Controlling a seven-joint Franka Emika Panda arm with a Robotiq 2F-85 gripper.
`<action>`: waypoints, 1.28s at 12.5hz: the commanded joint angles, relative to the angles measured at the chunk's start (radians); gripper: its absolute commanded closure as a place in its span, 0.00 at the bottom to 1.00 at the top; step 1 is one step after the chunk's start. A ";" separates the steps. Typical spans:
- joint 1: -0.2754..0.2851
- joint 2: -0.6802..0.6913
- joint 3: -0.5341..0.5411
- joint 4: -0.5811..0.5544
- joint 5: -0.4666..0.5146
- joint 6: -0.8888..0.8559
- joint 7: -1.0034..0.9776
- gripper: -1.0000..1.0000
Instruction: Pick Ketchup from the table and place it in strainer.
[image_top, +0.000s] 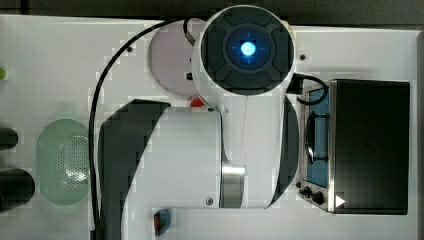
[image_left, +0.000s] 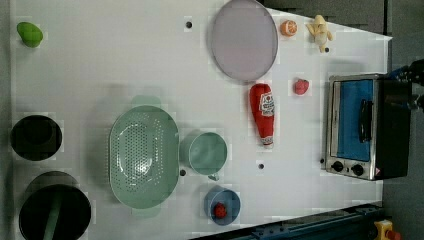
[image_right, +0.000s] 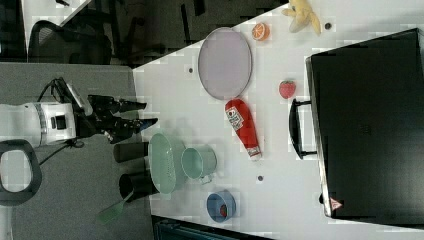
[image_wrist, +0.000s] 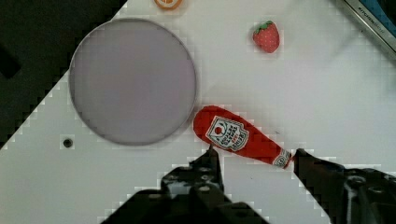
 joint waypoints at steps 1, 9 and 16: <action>-0.108 -0.200 0.058 -0.076 0.018 -0.152 -0.031 0.21; -0.105 -0.092 0.087 -0.149 0.018 -0.042 -0.124 0.00; -0.099 0.060 0.128 -0.278 0.018 0.228 -0.591 0.00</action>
